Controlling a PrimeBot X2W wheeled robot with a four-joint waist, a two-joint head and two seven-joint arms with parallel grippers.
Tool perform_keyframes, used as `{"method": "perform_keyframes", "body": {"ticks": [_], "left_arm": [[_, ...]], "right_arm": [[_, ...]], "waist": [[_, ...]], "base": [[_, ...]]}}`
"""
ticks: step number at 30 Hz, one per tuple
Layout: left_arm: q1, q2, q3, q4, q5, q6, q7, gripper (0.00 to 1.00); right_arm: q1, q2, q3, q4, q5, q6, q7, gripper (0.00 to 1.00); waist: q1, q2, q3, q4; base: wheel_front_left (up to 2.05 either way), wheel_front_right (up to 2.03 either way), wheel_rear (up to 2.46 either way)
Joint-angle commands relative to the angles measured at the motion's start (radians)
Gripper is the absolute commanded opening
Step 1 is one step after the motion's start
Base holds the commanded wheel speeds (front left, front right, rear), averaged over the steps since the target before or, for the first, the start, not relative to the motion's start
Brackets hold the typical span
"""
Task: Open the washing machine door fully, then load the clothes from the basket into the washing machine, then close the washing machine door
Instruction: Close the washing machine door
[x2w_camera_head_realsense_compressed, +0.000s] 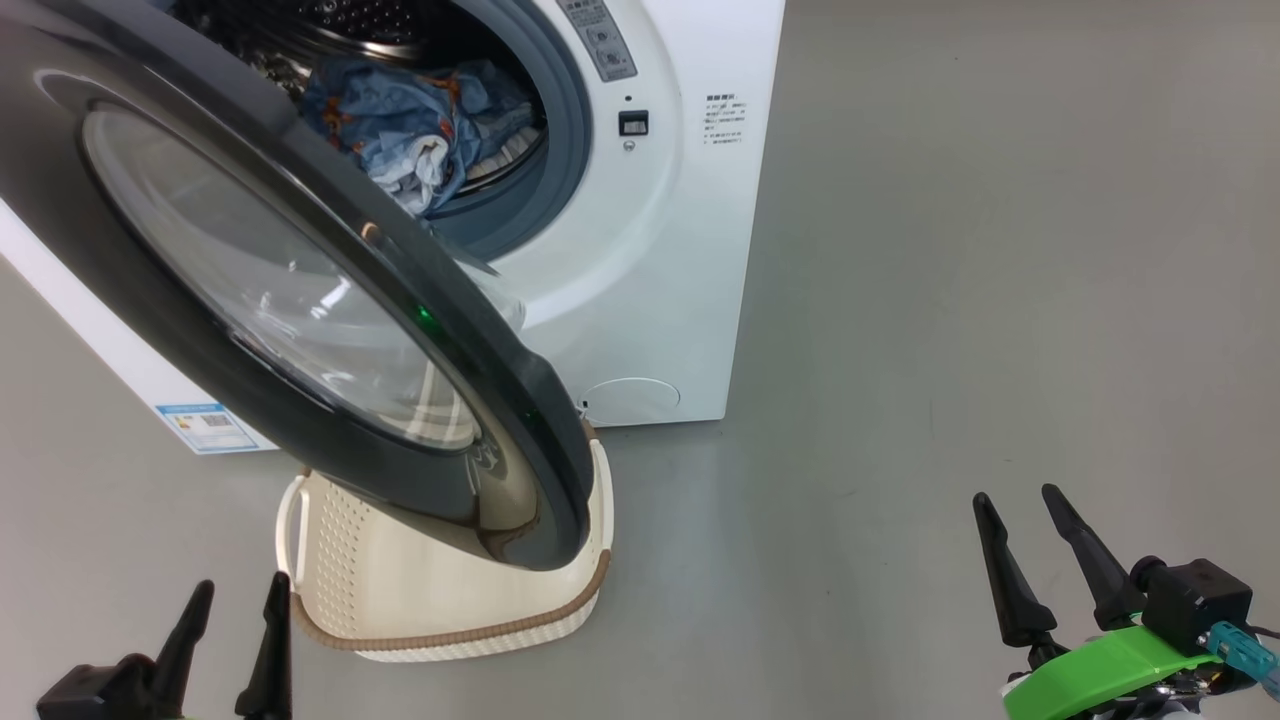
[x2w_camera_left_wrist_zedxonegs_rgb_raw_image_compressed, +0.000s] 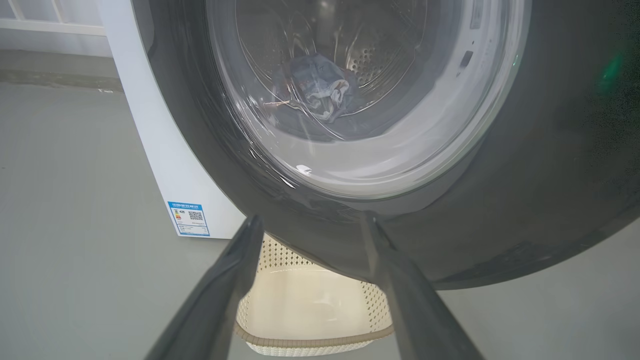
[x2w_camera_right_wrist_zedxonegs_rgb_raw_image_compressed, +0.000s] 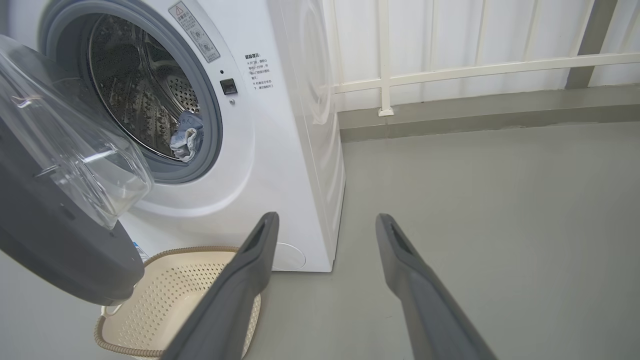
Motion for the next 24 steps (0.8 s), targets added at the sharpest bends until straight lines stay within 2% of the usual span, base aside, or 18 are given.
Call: {"method": "perform_keyframes", "body": {"ticks": [1, 10, 11, 12, 13, 14, 15, 24], "left_arm": [[-0.012, 0.014, 0.048, -0.023, 0.016, -0.002, -0.01, 1.0], [-0.018, 0.005, 0.067, -0.031, 0.026, -0.002, -0.01, 1.0], [-0.018, 0.003, 0.069, -0.033, 0.027, -0.002, -0.01, 1.0], [-0.018, 0.001, 0.069, -0.033, 0.028, -0.002, -0.01, 1.0], [-0.019, -0.001, 0.068, -0.034, 0.03, -0.002, -0.01, 1.0], [-0.019, -0.003, 0.07, -0.035, 0.033, -0.002, -0.01, 1.0], [-0.019, -0.007, 0.074, -0.036, 0.035, -0.002, -0.01, 1.0], [-0.009, -0.044, 0.097, -0.05, 0.041, -0.002, -0.01, 1.0]], "right_arm": [[0.004, -0.008, 0.019, -0.02, -0.003, 0.002, -0.005, 1.0], [-0.004, -0.008, 0.018, -0.019, 0.0, 0.002, -0.005, 1.0], [-0.005, -0.006, 0.019, -0.019, 0.001, 0.002, -0.005, 0.84], [-0.007, -0.004, 0.021, -0.02, 0.002, 0.002, -0.005, 0.47], [-0.008, -0.001, 0.024, -0.021, 0.004, 0.002, -0.005, 0.33], [-0.01, 0.001, 0.028, -0.021, 0.006, 0.002, -0.005, 0.1], [-0.013, 0.003, 0.033, -0.022, 0.009, 0.002, -0.005, 0.0], [-0.08, 0.026, 0.096, -0.096, 0.039, 0.002, -0.005, 0.0]], "waist": [[0.0, 0.0, 0.0, 0.001], [0.0, 0.0, -0.001, 0.012], [0.0, 0.0, -0.002, 0.014], [0.0, 0.0, -0.003, 0.016], [0.0, 0.0, -0.003, 0.019], [0.0, 0.0, -0.004, 0.021], [0.0, 0.0, -0.004, 0.024], [0.0, 0.0, -0.01, 0.05]], "base": [[0.0, 0.0, 0.0], [0.0, 0.0, 0.0], [0.0, 0.0, 0.0], [0.0, 0.0, 0.0], [0.0, 0.0, 0.0], [0.0, 0.0, 0.0], [0.0, 0.0, 0.0], [0.0, 0.0, 0.0]]}}
